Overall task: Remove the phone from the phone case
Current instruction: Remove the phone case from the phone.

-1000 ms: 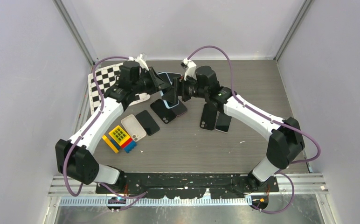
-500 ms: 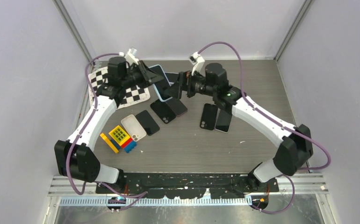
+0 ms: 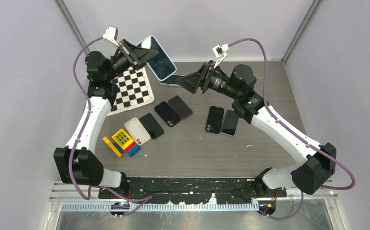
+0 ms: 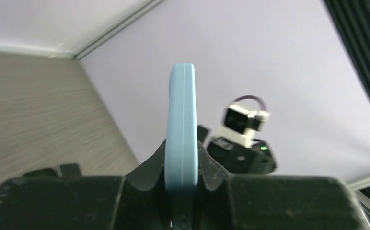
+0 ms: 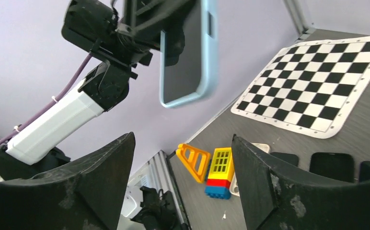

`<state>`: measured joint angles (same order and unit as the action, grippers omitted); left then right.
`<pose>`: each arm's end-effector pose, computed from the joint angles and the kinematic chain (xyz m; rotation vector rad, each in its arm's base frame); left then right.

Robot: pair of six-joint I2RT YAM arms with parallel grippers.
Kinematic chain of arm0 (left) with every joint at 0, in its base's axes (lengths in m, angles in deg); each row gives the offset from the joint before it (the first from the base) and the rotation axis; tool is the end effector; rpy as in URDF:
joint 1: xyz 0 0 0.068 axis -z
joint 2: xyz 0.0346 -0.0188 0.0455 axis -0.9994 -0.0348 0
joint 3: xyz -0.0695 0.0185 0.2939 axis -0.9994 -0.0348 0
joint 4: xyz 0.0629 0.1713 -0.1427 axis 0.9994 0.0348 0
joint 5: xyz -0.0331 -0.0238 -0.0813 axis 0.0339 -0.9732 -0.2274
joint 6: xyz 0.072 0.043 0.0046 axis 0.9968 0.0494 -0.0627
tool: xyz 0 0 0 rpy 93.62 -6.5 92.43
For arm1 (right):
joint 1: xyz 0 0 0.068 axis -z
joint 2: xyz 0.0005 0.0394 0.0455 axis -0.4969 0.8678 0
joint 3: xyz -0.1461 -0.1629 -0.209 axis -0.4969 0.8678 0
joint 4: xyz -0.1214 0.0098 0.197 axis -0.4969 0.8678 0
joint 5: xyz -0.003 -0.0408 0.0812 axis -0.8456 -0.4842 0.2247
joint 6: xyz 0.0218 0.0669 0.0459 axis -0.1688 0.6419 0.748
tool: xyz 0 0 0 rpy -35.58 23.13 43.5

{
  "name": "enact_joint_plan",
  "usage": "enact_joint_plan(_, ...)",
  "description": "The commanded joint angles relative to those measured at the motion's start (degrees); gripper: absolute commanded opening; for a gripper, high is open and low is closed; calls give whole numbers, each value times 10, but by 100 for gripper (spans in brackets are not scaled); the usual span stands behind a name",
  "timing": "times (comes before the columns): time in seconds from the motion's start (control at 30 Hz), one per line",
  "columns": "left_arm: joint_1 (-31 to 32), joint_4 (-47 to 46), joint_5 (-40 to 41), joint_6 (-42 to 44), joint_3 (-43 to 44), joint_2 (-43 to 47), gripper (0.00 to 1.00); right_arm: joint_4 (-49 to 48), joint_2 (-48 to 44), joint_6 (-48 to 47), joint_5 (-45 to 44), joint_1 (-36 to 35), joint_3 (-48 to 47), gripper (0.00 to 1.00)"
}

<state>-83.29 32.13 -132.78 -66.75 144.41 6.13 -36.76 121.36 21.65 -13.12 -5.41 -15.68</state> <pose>0.3000 -0.0783 0.4775 -0.1400 1.6004 -1.6224 0.2298 0.2029 0.4628 -0.3830 1.5533 1.3561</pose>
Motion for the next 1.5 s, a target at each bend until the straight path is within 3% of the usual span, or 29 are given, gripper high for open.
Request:
enact_joint_plan(0.0, -1, -182, -15, -130, 54, 27, 0, -124, 9, 75, 47, -8, 3, 75)
enact_joint_plan(0.33, -1, -251, 21, -202, 29, 21, 0, -221, 59, 95, 87, -37, -35, 58)
enact_joint_plan(0.73, -1, -262, 41, -217, 0, 23, 0, -241, 102, 120, 39, -44, -76, 54)
enact_joint_plan(1.03, 0, -254, 47, -222, -11, 19, 0, -241, 110, 106, 39, -56, -78, 58)
enact_joint_plan(1.37, -1, -247, 52, -225, -21, 23, 0, -230, 130, 134, 17, -55, -88, 42)
enact_joint_plan(1.47, 3, -243, 57, -245, -25, 25, 0, -216, 135, 123, 17, -56, -90, 26)
